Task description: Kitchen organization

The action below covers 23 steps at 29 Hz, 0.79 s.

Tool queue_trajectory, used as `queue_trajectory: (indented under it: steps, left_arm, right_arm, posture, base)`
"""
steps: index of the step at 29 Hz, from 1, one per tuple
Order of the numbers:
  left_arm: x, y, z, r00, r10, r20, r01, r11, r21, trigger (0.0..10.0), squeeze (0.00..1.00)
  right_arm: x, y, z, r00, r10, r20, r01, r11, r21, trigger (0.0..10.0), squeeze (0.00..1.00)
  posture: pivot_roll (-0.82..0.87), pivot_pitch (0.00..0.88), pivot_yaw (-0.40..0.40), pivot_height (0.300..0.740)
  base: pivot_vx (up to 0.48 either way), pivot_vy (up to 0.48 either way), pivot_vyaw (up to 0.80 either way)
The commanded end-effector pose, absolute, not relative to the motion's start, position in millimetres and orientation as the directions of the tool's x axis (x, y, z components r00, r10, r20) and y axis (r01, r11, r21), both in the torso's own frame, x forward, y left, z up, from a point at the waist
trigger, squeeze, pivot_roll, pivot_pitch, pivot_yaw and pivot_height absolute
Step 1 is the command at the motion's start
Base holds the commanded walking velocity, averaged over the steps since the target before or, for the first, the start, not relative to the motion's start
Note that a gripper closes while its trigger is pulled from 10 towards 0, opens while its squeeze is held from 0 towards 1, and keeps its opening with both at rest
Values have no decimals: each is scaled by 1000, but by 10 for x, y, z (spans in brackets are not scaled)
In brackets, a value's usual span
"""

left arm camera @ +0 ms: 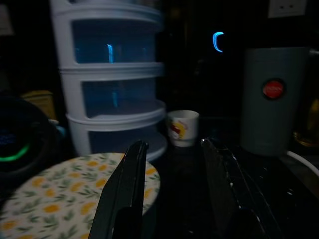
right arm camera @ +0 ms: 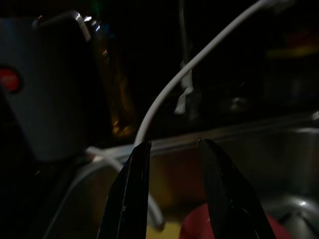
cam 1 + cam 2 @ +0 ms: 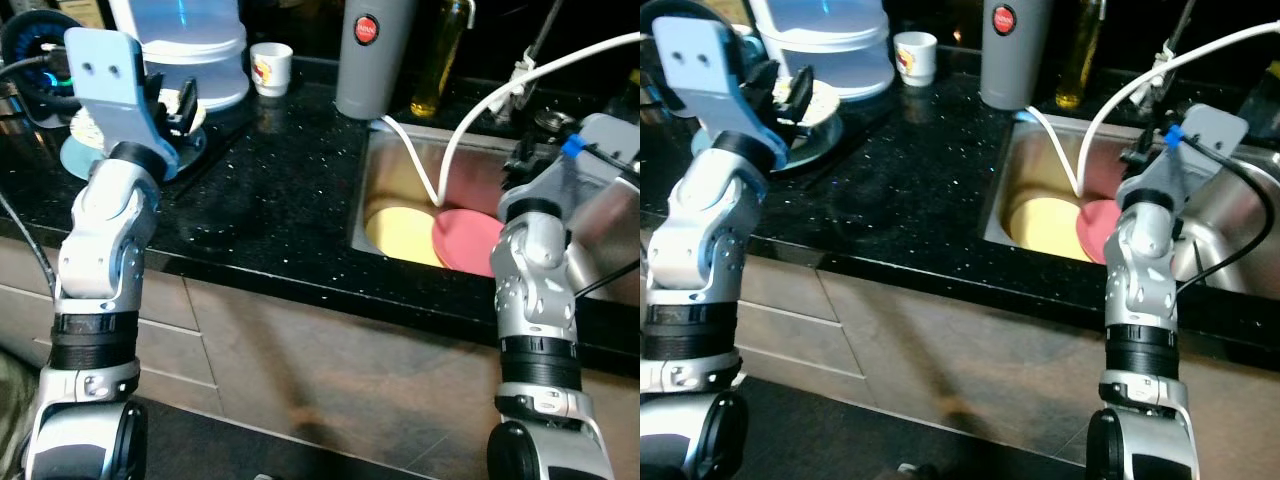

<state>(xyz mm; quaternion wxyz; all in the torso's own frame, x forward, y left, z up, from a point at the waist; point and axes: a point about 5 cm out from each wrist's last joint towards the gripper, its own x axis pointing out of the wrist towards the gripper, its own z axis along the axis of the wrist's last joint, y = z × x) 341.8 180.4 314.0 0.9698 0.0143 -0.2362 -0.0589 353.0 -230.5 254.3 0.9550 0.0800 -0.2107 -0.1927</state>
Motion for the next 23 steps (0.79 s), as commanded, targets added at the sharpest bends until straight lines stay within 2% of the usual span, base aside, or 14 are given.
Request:
queue_trajectory:
  steps: [1, 6, 16, 19, 23]
  left_arm:
    - [3425, 1775, 3157, 879, -133, 459, 114, 991, 70, 10000, 0]
    - [3428, 1764, 3150, 880, -137, 454, 116, 991, 74, 10000, 0]
    - [3445, 1739, 3103, 895, -133, 427, 104, 990, 91, 10000, 0]
    - [3472, 1798, 3082, 906, -79, 417, 67, 997, 43, 10000, 0]
    - [3494, 1943, 3112, 910, -19, 415, 21, 1000, 1, 10000, 0]
  right_arm:
    - [3522, -2364, 2500, 837, -422, 348, 352, 902, 248, 10000, 0]
    - [3524, -2381, 2498, 835, -432, 340, 363, 898, 250, 10000, 0]
    - [3535, -2367, 2510, 839, -420, 345, 358, 905, 230, 10000, 0]
    - [3536, -2348, 2519, 842, -409, 352, 346, 910, 229, 10000, 0]
    - [3534, -2348, 2515, 843, -407, 351, 343, 910, 231, 10000, 0]
  posture:
    - [124, 54, -29, 740]
    - [124, 54, -28, 740]
    - [123, 55, -29, 740]
    - [123, 55, -29, 740]
    - [123, 56, -30, 740]
  base:
    - [0, 0, -800]
    - [0, 0, -770]
    - [0, 0, 0]
    - [0, 0, 0]
    - [0, 431, 0]
